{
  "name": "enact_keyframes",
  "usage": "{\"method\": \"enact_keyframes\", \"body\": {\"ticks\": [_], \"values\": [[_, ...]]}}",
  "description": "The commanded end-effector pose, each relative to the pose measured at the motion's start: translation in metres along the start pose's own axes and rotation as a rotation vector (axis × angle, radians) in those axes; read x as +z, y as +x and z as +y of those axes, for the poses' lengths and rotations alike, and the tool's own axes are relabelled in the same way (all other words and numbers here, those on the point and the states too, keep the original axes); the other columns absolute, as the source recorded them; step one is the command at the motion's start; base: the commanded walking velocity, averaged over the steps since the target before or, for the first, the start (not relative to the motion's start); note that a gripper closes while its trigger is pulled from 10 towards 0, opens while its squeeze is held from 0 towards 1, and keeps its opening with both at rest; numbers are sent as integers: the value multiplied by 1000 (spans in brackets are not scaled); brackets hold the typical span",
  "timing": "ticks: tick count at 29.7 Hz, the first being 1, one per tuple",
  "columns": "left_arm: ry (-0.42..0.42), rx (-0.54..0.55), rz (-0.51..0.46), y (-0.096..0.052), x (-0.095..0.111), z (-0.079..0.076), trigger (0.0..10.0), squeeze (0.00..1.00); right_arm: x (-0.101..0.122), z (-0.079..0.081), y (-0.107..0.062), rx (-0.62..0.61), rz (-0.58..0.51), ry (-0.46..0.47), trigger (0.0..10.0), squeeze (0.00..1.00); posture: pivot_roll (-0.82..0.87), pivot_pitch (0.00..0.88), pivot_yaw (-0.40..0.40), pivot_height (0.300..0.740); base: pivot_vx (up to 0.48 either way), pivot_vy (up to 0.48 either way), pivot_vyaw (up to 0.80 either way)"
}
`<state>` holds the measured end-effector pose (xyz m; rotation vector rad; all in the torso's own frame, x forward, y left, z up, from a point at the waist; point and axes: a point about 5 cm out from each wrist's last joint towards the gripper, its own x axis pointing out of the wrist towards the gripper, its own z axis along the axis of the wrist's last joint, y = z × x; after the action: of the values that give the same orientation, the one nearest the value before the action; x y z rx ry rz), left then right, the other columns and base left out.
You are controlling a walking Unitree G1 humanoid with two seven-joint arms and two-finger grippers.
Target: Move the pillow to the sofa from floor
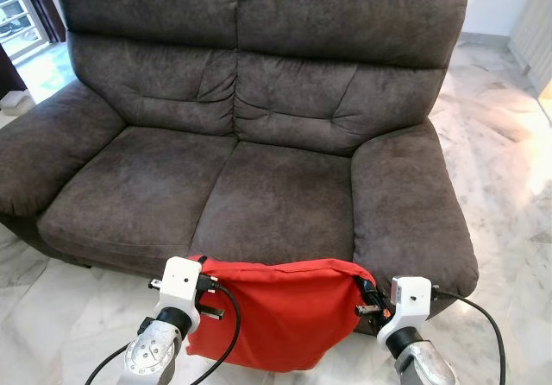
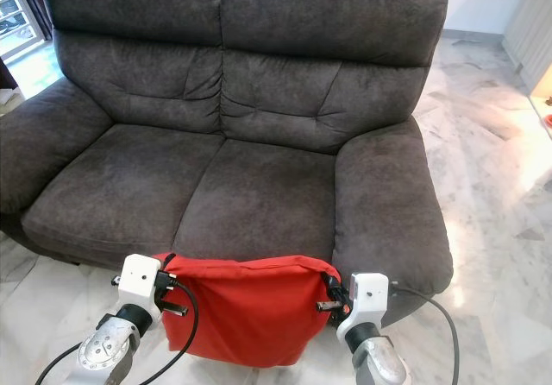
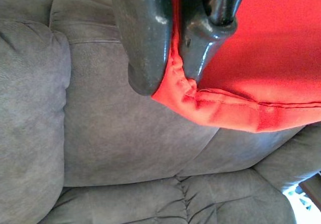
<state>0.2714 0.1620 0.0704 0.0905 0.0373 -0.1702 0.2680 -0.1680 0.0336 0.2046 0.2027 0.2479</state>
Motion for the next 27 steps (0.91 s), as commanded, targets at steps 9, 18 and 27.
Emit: {"method": "enact_keyframes", "body": {"ticks": [9, 18, 27], "values": [[68, 80, -162, 4, 37, 17, 10000, 0, 1, -6, -15, -111, -68, 43, 10000, 0, 9, 128, 11, 740, 0, 0, 0], [57, 51, -209, 14, 51, 7, 10000, 0, -18, -11, -34, -211, -39, 88, 10000, 0, 1, 125, 19, 740, 0, 0, 0], [33, 29, -230, 15, 56, -4, 10000, 0, -3, -4, -31, -210, -122, 105, 10000, 0, 1, 123, 21, 740, 0, 0, 0]]}}
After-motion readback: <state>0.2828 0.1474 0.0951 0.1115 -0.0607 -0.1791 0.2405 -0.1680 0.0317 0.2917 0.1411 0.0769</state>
